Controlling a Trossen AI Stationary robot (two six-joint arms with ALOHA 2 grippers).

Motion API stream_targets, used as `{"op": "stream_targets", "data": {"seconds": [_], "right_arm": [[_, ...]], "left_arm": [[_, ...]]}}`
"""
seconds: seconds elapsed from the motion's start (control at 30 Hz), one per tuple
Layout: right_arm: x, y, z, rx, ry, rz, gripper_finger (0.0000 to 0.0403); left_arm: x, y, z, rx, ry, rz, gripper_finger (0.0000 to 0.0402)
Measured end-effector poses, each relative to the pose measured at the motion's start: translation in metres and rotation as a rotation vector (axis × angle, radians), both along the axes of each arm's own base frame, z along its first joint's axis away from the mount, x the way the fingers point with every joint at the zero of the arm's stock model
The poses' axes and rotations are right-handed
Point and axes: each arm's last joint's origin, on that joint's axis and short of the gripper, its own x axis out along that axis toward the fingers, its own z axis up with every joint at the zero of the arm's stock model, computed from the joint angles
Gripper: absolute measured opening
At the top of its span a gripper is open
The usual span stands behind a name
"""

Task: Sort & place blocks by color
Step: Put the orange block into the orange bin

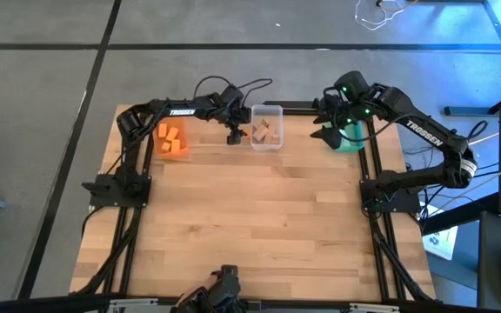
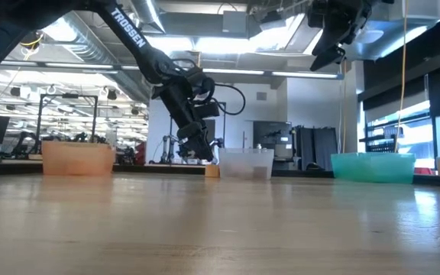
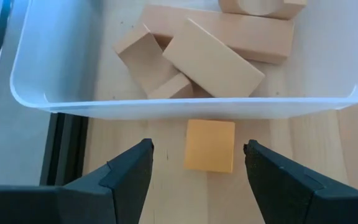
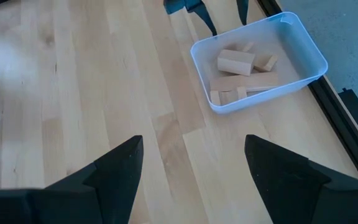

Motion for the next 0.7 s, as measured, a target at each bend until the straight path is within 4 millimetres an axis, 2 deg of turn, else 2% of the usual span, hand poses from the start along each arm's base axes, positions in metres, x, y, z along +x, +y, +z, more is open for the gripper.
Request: {"op": "stream_targets", "data": {"seconds": [0.17,0.4,0.7], "right_arm": [[0.000,0.000,0.000,0.000,0.000,0.000,0.0281],[0.000,0.000,0.000,0.000,-0.001,0.000,0.0281],[0.000,0.000,0.000,0.000,0.000,0.000,0.0281]], "left_arm": [[0.001,0.000,-0.002,-0.008,-0.010,-0.019,0.0242],[0.004,0.001,-0.022,-0.046,0.018,-0.032,0.0242],[0.001,0.006,-0.022,-0.056,0.015,0.008,0.0242]]}}
